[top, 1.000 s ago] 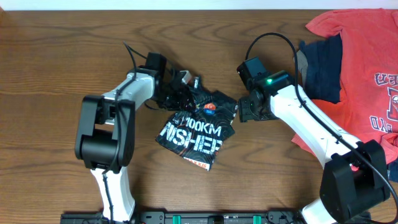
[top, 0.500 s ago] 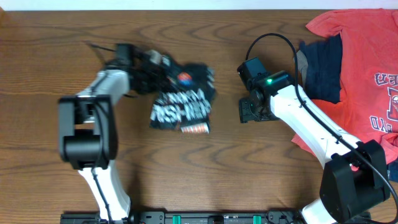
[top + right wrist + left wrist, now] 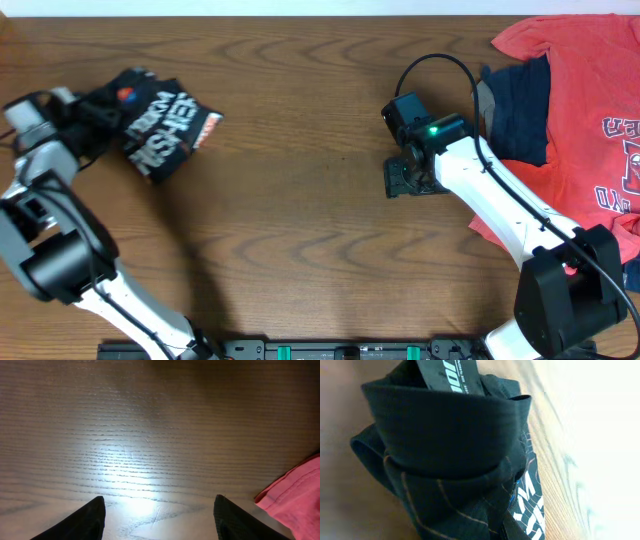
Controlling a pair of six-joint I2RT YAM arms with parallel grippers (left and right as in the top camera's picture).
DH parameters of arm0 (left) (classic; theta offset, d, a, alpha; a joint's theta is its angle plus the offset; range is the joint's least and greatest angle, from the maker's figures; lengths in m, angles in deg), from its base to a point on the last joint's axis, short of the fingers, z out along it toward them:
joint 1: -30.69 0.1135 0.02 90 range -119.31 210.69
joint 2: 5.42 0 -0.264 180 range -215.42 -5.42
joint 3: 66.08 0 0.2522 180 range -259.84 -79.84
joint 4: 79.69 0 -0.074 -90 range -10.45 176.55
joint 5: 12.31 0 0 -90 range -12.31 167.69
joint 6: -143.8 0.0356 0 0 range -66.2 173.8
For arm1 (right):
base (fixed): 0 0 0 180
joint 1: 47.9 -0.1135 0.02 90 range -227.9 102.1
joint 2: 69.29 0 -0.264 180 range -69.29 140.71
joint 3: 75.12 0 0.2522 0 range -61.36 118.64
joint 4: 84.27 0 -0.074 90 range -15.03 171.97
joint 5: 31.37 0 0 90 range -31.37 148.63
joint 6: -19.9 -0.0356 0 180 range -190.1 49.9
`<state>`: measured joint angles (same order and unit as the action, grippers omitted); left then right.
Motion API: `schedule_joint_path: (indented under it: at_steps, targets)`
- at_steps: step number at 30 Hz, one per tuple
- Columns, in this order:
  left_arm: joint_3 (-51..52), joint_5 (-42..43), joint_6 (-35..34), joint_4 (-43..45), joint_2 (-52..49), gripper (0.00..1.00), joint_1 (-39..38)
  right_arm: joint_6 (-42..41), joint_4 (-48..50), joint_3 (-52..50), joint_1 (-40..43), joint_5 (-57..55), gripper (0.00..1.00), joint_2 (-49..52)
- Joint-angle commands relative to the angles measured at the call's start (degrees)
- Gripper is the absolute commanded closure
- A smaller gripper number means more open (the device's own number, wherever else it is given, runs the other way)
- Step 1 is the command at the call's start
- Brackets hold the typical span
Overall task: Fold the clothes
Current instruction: 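Carry the folded jersey to the upper-left table area and release it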
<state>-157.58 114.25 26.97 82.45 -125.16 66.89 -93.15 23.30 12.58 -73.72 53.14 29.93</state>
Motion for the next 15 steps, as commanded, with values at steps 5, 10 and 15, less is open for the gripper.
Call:
schedule_joint_path:
  at_steps: [5, 10, 15]
  targets:
    - [-0.4, -0.4, -1.5, -0.9, -0.7, 0.87, 4.9, -1.0, -0.1, 0.7, 0.4, -0.7, 0.32, -1.1]
    - [-0.4, -0.4, -1.5, -2.3, -0.7, 0.32, 5.8, -1.2, 0.0, 0.7, 0.4, -0.7, 0.32, -1.1]
    - [-0.4, -1.4, -1.3, -6.8, -0.7, 0.02, 5.8, -1.2, 0.1, 0.7, 0.4, -0.7, 0.31, -1.1]
